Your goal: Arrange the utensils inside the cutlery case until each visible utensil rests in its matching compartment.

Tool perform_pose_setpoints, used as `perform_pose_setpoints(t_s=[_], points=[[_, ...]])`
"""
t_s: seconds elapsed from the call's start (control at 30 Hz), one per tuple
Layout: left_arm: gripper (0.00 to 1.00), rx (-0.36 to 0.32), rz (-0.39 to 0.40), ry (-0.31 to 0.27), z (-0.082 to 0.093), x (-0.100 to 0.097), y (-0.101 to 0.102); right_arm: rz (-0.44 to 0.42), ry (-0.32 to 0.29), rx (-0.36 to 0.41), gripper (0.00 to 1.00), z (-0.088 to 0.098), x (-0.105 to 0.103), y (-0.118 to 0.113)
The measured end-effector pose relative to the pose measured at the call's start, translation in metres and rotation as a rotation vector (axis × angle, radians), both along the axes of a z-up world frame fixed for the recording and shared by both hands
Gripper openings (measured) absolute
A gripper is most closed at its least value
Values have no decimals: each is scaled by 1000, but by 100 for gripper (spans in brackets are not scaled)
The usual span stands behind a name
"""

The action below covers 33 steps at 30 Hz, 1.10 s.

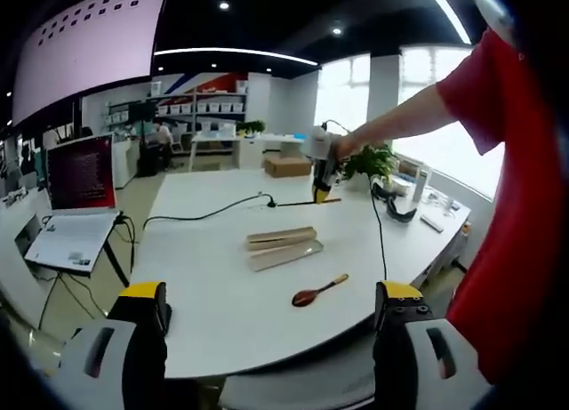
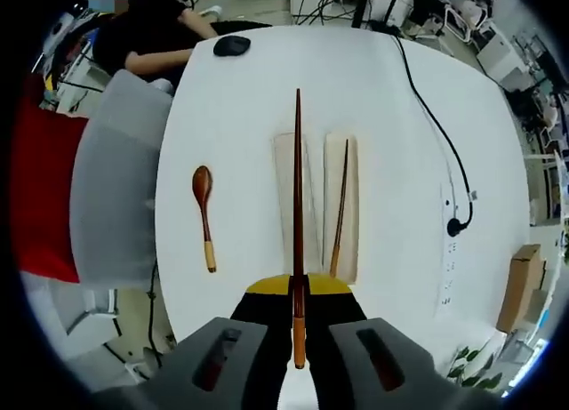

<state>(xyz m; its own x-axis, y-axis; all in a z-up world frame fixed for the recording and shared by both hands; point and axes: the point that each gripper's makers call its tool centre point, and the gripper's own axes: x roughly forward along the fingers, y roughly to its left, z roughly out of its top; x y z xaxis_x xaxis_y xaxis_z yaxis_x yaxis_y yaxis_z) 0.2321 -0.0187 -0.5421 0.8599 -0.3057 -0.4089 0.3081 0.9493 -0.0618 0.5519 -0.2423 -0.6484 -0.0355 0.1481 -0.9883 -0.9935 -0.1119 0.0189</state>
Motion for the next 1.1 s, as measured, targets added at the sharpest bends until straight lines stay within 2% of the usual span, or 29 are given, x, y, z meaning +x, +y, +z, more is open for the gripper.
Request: perform_pose_setpoints(t_s=[0.13,0.23,0.33,0.4,0.43,0.57,0.67,0.73,0.87,0.97,1.1], points=[[100,-1,27,20,-3,-1,4,-18,-1,13,0,3,8,3],[100,-33,40,28,-4,3,5,-33,6,30,0,4,7,6],[100,-35,40,26,-3,9,3,-29,-26,27,0,-2,14,7],[100,-25,46,16,0,12,2,-76,-30,48,0,-8,17,5],[100,-28,49,15,0,12,1,-129,-56,76,0,-16,23,2],[100,-30,70,20,-1,10,4,-76,-78,37,0,-38,22,-11],[100,-20,75,28,-3,6,6,-81,-35,18,0,-46,15,-13],[99,-13,83,30,-4,4,8,-79,-27,2,0,-46,16,-12],[99,-45,93,40,-7,3,5,-66,-11,12,0,-39,19,-2],[99,12,62,56,-11,4,0,-44,-9,5,0,-33,26,3],[99,14,66,56,-10,5,1,-13,0,-10,0,-29,31,10]])
